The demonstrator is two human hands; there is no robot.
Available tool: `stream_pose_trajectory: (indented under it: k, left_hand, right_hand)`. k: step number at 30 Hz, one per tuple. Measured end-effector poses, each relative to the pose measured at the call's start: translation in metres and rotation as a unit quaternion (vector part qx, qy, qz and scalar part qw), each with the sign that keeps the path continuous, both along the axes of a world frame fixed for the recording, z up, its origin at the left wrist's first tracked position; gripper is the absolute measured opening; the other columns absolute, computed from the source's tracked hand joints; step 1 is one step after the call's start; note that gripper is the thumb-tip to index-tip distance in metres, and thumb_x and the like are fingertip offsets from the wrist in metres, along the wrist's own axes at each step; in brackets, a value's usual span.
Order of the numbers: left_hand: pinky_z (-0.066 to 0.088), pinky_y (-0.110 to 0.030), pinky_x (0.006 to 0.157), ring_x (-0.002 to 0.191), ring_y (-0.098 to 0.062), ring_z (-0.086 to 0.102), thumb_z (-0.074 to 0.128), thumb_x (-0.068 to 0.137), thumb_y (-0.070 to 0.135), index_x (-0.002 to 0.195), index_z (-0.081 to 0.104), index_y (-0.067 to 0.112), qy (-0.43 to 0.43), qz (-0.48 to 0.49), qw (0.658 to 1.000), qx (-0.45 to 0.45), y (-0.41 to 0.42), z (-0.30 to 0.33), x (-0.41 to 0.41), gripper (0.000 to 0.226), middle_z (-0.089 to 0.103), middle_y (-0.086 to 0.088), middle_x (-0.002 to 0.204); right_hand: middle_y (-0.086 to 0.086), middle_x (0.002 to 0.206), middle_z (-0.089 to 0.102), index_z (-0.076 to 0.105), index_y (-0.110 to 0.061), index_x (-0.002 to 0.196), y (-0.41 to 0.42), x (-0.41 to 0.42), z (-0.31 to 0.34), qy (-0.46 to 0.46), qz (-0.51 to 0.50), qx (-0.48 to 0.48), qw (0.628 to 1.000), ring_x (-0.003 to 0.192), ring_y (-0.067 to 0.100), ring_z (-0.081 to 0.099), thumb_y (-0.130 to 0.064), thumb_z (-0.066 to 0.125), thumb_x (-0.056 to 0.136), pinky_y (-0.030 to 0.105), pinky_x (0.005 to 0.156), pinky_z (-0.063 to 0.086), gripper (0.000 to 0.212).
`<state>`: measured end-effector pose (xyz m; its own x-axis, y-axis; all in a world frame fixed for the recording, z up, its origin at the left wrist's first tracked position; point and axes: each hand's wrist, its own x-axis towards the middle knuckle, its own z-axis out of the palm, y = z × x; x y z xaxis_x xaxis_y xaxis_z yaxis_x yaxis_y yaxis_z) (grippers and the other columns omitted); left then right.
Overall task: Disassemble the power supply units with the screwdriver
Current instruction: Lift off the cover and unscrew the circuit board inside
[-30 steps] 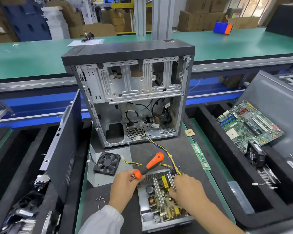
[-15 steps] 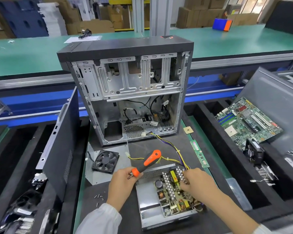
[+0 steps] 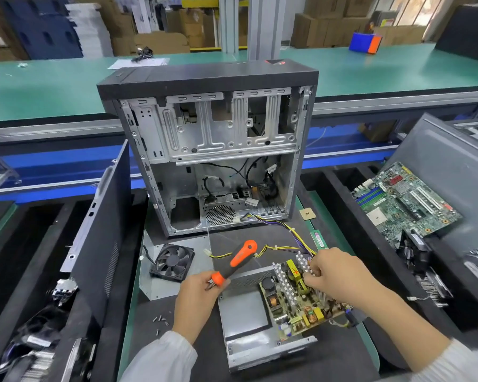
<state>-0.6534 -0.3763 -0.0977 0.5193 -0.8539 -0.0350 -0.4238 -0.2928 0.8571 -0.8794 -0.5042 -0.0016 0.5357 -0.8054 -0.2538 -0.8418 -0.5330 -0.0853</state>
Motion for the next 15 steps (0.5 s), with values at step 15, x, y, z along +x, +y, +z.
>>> stream_pose_trajectory:
  k: [15]
  left_hand:
    - [0.019, -0.020, 0.048, 0.048, -0.008, 0.021, 0.065, 0.090, 0.032, 0.056, 0.053, 0.016, 0.204, 0.093, 0.971, -0.086, 0.024, 0.045, -0.011, 0.039, 0.022, 0.012, 0.050]
  right_hand:
    - [0.003, 0.041, 0.053, 0.033, -0.015, 0.047, 0.019, 0.053, 0.014, -0.171, 0.002, 0.148, 0.974, 0.029, 0.006, 0.047, -0.024, 0.054, 0.088, 0.023, 0.048, 0.043, 0.047]
